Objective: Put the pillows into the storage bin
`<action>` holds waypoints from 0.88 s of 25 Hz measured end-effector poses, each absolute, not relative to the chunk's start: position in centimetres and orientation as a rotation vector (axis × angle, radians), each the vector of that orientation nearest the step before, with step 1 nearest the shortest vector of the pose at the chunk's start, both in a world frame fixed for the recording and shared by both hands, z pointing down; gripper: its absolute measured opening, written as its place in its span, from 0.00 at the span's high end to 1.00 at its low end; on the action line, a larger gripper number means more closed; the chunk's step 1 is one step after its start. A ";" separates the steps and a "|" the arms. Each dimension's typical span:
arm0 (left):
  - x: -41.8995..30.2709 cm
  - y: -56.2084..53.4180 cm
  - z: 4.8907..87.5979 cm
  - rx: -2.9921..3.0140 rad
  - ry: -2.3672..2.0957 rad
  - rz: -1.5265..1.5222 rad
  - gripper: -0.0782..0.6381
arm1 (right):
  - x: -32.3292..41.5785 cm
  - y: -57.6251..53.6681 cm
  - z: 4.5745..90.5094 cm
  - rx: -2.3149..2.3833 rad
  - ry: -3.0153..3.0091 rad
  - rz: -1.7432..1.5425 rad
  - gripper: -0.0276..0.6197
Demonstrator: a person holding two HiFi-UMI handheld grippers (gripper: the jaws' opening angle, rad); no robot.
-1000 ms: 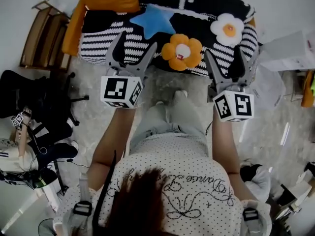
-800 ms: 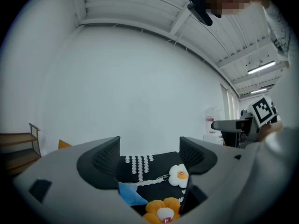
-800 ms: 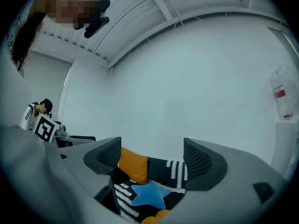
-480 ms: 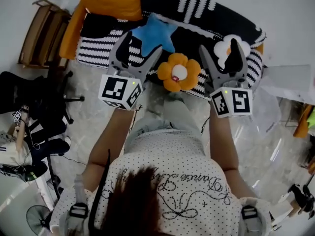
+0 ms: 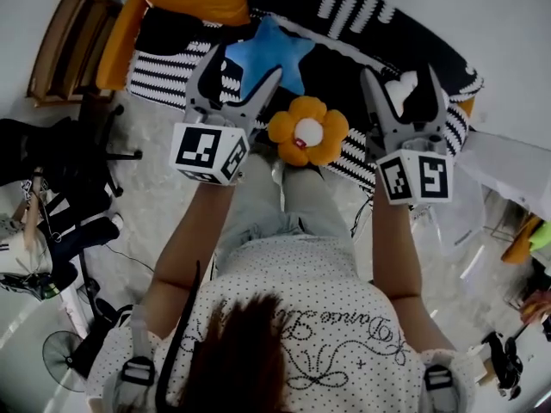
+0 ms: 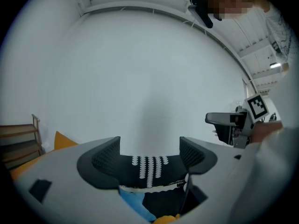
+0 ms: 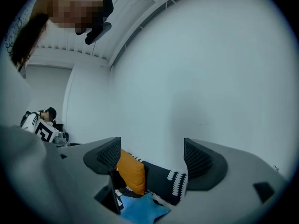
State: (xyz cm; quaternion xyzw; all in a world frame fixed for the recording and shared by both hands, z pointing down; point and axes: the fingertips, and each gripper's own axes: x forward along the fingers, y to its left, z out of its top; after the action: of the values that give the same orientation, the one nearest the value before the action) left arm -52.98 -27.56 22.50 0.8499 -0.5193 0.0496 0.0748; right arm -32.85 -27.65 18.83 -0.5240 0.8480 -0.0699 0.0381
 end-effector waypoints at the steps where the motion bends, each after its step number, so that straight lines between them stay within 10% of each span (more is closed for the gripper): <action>1: -53.2 -28.1 23.3 2.535 -1.555 0.164 0.36 | -32.9 -28.1 19.7 -1.612 2.604 -0.237 0.32; 22: -57.1 -35.0 53.3 2.354 -1.188 0.554 0.35 | -42.4 -36.7 46.8 -1.602 2.586 -0.665 0.36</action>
State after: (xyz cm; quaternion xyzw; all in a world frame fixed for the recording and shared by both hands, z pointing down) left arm -57.10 -34.99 53.30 0.8518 -0.4301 0.2006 0.2218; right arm -42.36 -36.66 46.84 -0.5143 0.8304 -0.2137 0.0141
